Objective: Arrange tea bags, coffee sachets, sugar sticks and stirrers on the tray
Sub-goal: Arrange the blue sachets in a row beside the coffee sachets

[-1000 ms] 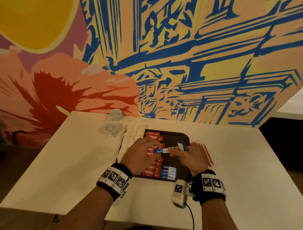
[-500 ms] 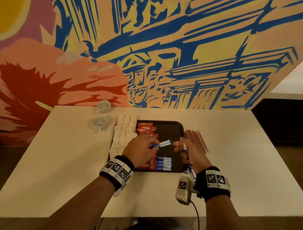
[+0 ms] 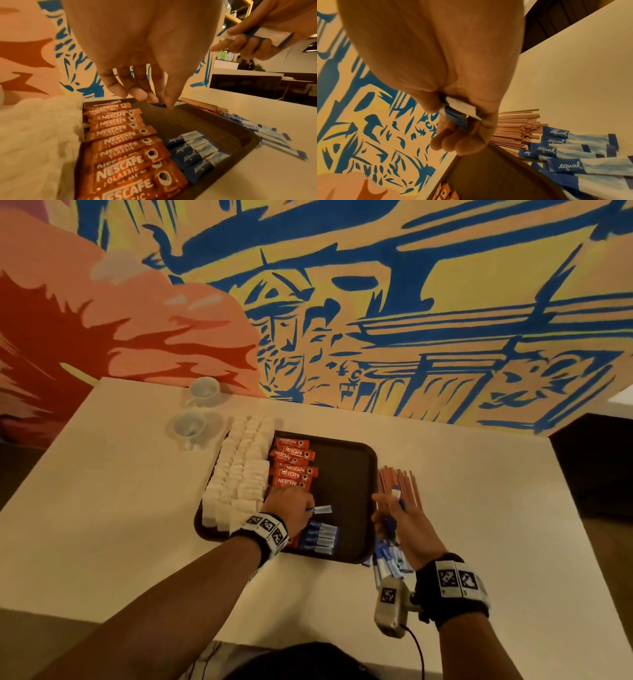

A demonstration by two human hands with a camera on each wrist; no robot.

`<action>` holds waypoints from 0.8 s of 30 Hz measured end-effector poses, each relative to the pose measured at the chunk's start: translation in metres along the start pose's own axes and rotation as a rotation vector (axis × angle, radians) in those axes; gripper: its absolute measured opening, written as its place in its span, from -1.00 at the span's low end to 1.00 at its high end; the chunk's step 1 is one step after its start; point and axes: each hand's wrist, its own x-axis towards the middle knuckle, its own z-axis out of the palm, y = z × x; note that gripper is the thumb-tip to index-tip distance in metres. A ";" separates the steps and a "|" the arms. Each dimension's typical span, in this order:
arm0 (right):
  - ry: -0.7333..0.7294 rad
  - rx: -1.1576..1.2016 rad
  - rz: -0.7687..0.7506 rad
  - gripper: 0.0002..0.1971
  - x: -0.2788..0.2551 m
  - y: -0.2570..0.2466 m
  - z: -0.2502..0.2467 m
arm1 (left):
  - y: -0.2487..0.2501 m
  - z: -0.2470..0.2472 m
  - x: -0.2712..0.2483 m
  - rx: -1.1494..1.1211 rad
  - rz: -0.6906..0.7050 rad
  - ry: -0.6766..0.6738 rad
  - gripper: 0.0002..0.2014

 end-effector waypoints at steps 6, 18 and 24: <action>-0.057 -0.136 0.031 -0.67 0.018 -0.003 -0.023 | 0.011 0.040 0.020 0.062 -0.059 -0.098 -0.77; -0.166 -0.320 -0.017 -0.62 0.054 -0.008 -0.040 | 0.020 0.059 0.035 0.063 -0.098 -0.146 -0.71; -0.184 -0.312 -0.011 -0.66 0.056 -0.003 -0.030 | 0.016 0.055 0.031 -0.030 -0.106 -0.100 -0.71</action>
